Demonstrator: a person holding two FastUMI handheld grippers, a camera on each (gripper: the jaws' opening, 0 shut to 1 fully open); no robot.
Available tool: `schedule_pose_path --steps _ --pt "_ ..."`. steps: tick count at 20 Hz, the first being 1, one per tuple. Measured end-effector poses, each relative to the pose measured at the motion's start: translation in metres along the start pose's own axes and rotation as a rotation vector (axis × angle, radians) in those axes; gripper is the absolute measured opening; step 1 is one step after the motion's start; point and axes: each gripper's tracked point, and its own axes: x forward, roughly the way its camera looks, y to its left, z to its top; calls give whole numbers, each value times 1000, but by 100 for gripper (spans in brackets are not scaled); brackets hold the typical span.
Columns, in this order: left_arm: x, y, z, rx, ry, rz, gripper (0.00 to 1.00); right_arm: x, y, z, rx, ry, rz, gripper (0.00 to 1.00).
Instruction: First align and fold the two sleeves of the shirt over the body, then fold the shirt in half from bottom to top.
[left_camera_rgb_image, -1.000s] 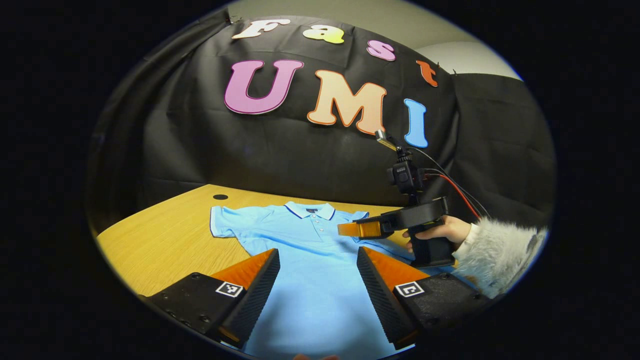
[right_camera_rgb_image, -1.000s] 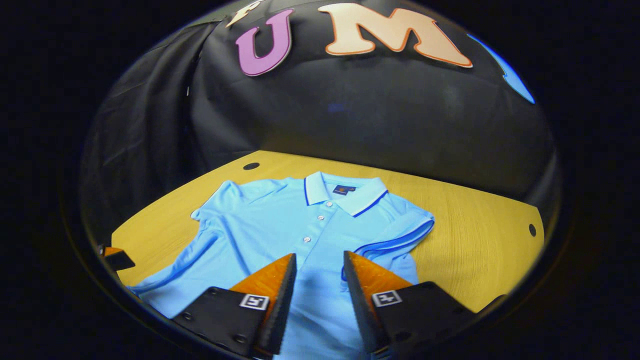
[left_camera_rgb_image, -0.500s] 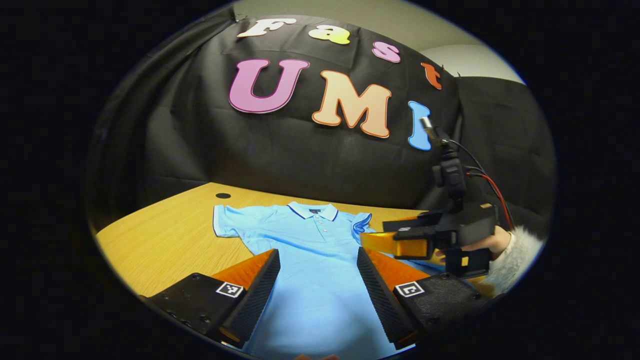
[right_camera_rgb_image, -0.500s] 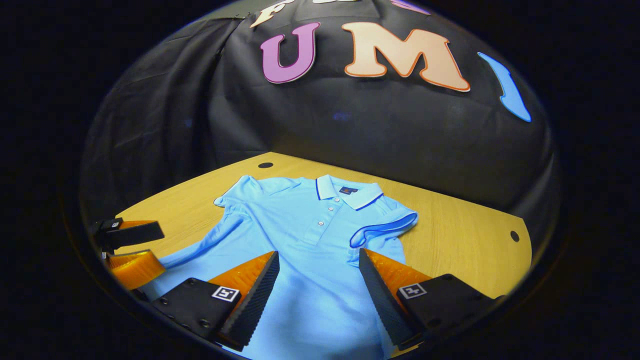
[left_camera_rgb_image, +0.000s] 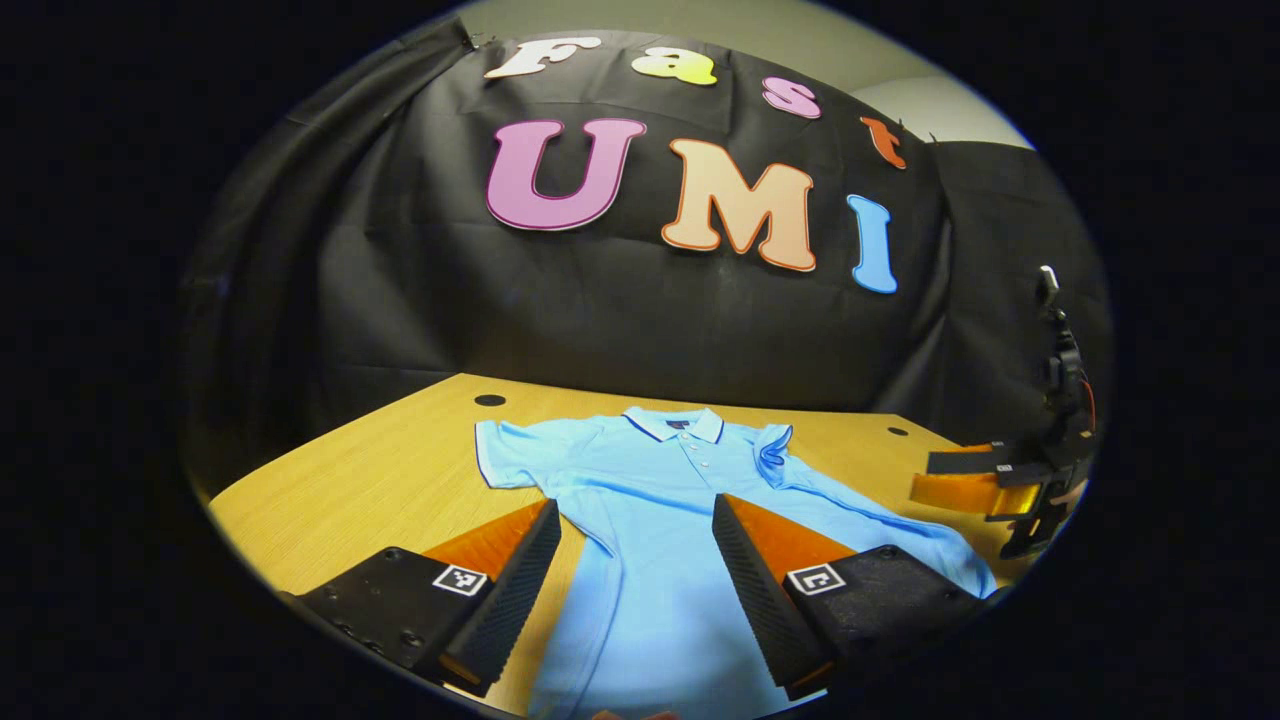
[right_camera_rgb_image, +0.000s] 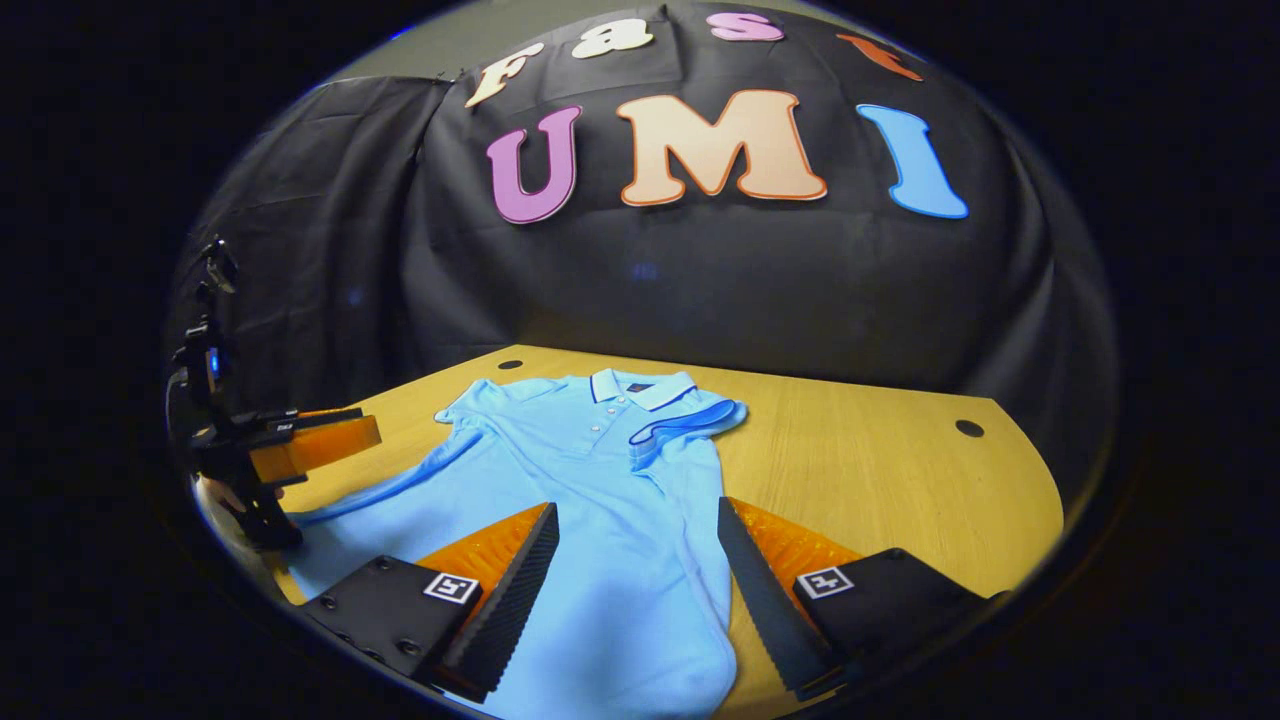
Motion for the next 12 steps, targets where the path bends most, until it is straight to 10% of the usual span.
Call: schedule_pose_path --steps 12 --pt "65 81 59 172 73 125 92 -79 -35 -9 40 -75 -67 100"
